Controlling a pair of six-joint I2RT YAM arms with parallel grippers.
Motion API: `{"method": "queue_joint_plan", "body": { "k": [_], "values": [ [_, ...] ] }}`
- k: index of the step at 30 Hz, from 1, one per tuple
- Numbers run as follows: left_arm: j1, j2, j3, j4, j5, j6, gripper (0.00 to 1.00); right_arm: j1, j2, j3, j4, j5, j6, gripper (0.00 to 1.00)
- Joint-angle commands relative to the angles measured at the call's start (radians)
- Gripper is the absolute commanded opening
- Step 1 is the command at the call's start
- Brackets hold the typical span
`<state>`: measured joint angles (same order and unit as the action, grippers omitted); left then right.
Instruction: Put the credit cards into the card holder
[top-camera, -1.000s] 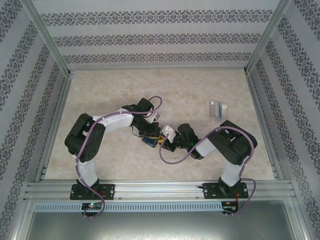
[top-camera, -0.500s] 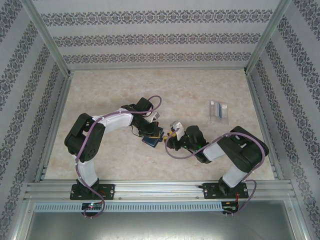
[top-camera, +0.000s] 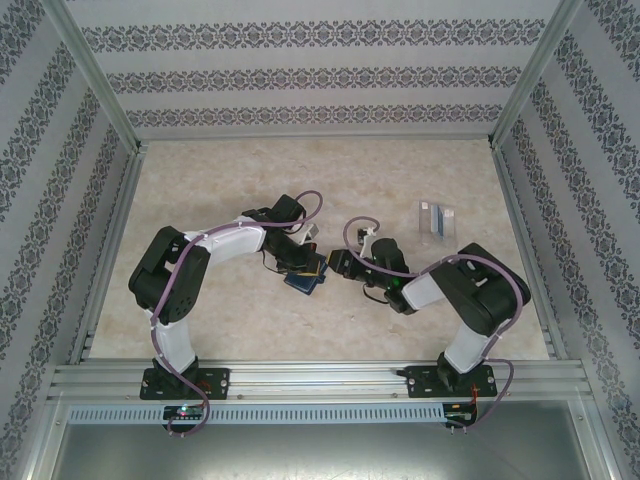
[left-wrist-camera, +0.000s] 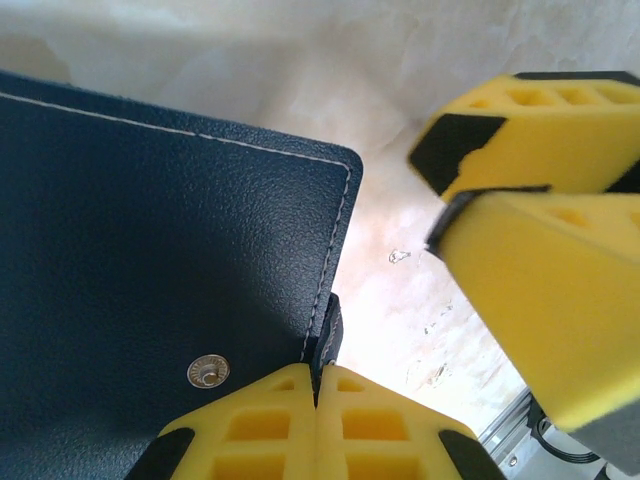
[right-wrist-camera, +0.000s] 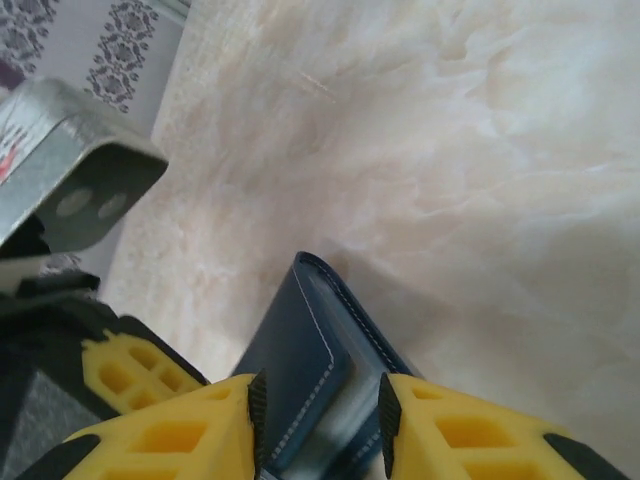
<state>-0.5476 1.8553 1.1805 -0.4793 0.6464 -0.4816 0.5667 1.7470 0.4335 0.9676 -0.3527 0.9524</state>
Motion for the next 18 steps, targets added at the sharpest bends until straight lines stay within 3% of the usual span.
{"method": "queue_joint_plan", "body": {
  "k": [1,15,18],
  "values": [
    [0.01,-0.002,-0.008,0.004,-0.013,0.005,0.0,0.005,0.041,0.02,0.022,-0.03,0.14,0.35],
    [0.011,-0.004,0.002,-0.012,-0.017,0.012,0.0,0.053,0.087,0.078,0.002,-0.049,0.128,0.33],
    [0.011,-0.014,0.0,-0.011,-0.02,0.011,0.0,0.049,0.103,0.081,0.008,-0.053,0.124,0.23]
  ]
}}
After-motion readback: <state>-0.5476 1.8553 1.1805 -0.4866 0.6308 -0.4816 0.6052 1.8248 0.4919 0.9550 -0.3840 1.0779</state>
